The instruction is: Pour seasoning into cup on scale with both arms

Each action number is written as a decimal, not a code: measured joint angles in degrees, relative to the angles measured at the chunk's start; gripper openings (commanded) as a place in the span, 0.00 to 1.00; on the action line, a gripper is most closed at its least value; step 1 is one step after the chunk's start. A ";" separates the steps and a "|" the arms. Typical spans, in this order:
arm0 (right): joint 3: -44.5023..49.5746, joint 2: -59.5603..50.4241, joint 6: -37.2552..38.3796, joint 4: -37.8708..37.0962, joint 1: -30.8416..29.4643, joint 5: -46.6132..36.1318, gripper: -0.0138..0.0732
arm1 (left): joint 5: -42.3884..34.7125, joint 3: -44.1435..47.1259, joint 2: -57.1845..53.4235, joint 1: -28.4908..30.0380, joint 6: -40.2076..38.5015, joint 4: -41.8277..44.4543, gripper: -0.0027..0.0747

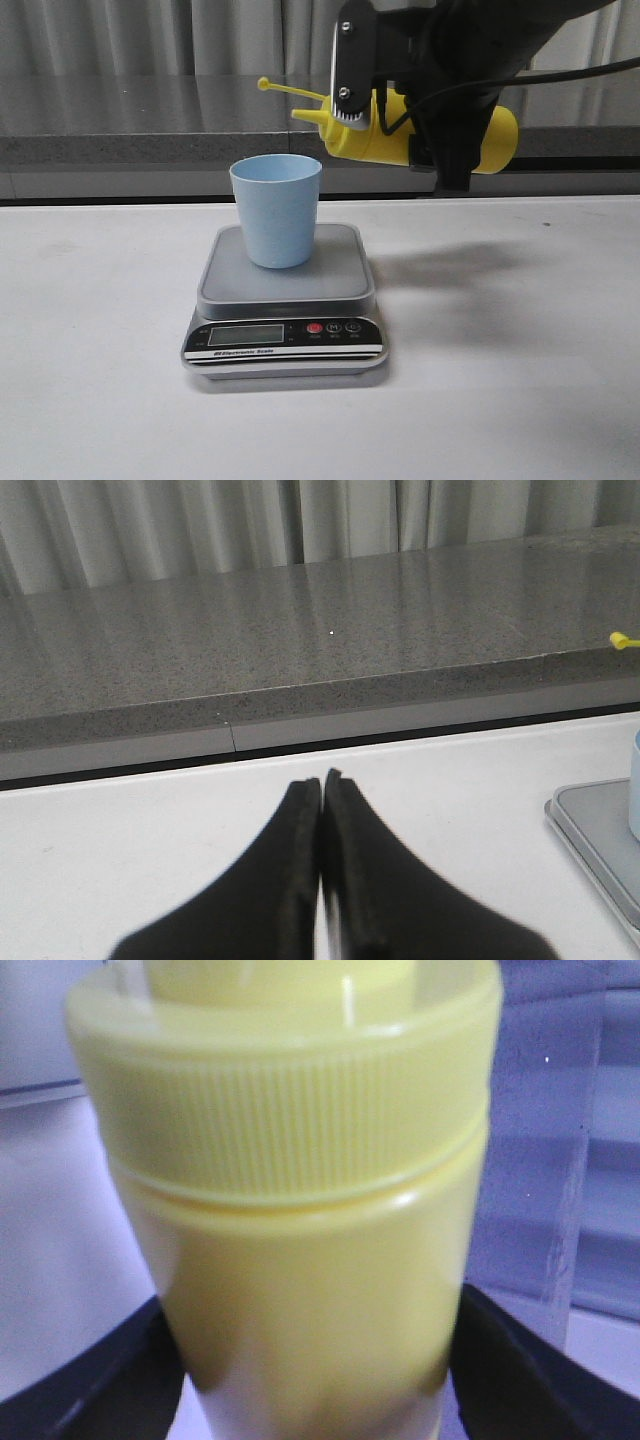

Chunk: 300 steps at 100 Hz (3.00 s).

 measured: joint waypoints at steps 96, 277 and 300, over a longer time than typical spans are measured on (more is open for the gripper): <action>-0.08 1.39 -0.40 -18.09 3.41 7.32 0.41 | 0.00 0.00 0.00 0.00 0.00 0.00 0.01; 20.08 -11.83 9.93 42.43 -20.35 -47.46 0.41 | 0.00 0.00 0.00 0.00 0.00 0.00 0.01; 29.88 -11.96 0.13 55.05 -20.57 -60.73 0.41 | 0.00 0.00 0.00 0.00 0.00 0.00 0.01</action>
